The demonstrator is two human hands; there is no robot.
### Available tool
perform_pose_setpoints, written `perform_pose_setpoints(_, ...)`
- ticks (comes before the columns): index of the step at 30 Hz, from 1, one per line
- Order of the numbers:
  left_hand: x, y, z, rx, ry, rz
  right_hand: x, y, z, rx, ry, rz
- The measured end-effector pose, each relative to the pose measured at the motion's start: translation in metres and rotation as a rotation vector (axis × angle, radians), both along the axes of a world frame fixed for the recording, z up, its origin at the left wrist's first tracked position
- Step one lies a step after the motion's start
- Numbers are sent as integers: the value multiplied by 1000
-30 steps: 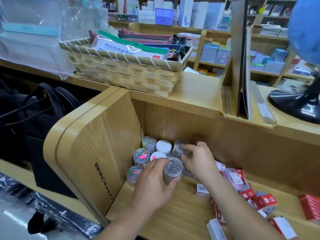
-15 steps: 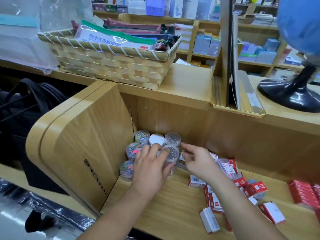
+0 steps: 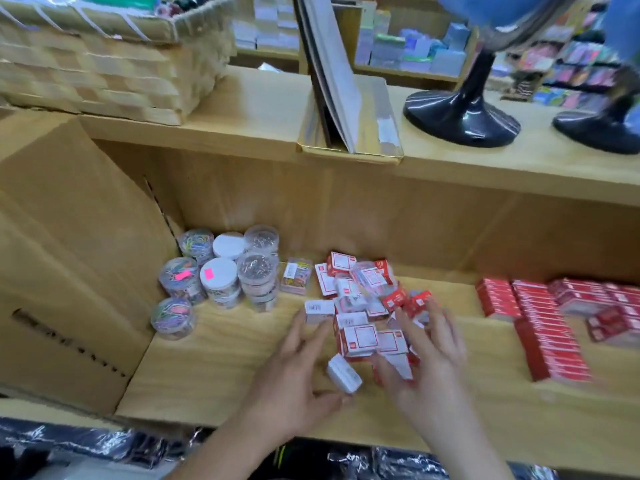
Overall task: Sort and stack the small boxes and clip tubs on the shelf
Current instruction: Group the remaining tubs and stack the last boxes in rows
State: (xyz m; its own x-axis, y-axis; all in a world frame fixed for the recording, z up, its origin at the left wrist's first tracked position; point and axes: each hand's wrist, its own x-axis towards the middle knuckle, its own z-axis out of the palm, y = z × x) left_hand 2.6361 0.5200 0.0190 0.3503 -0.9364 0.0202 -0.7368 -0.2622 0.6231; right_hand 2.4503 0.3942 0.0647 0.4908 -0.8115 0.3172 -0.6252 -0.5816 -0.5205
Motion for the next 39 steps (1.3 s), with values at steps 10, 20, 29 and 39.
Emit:
perform_pose_setpoints(10,-6,-13,-25,-291,93,141,-29,-16,-47,71,132,8)
perform_pose_setpoints(20,13,-77,42,-191,-306,22,18,-65,13,-91,49,13)
perform_pose_setpoints(29,21,-110,33,-103,-93,166,61,-102,18,116,284,31)
perform_pose_setpoints(39,23,-100,53,-229,-73,177,62,-88,32,105,52,100)
